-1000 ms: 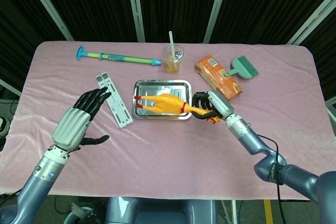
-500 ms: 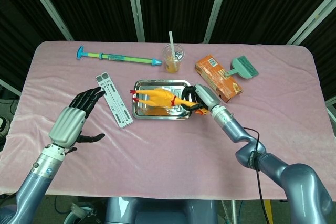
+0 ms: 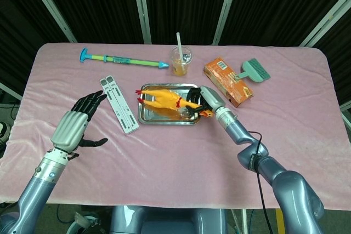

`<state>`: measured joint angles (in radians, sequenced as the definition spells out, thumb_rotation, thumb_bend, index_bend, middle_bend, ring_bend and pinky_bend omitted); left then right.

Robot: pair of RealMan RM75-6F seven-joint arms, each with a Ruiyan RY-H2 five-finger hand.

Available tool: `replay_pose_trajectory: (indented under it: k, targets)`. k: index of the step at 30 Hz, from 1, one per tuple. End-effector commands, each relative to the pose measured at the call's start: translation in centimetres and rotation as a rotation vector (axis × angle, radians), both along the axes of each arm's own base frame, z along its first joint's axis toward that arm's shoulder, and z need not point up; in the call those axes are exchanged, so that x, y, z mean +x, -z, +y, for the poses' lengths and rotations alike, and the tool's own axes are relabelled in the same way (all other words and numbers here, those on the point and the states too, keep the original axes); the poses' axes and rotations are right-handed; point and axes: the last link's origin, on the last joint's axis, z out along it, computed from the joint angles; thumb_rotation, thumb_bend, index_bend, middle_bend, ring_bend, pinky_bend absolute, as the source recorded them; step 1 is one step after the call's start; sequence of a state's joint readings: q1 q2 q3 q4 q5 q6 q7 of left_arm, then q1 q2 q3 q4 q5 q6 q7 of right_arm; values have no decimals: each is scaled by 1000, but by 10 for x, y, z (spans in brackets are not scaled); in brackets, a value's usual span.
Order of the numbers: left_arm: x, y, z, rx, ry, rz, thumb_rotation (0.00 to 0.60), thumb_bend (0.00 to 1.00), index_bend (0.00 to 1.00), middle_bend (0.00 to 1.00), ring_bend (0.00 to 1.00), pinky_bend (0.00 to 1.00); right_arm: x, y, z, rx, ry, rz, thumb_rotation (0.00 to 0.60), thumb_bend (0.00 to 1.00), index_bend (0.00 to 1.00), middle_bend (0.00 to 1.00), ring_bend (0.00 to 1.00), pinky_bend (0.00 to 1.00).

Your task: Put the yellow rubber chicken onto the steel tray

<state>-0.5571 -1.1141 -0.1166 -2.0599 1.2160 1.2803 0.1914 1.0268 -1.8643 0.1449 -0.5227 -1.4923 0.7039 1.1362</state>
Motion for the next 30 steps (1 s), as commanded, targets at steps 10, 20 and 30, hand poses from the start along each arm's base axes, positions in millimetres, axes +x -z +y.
replay_pose_trajectory:
  k: [10, 20, 30]
  targets:
    - [2, 2, 0, -3, 8, -3, 599, 0, 0, 0, 0, 77, -7, -6, -2, -22, -16, 36, 600, 103, 23, 145, 86, 145]
    - [2, -2, 0, 13, 12, -2, 598, 0, 0, 0, 0, 78, -9, -16, -4, -64, -36, 55, 600, 36, 0, 97, 51, 112]
    - [-35, -23, -1, 125, -77, 96, 600, 21, 0, 0, 0, 78, -59, -95, -2, -324, -26, 131, 600, 308, 344, 335, 299, 294]
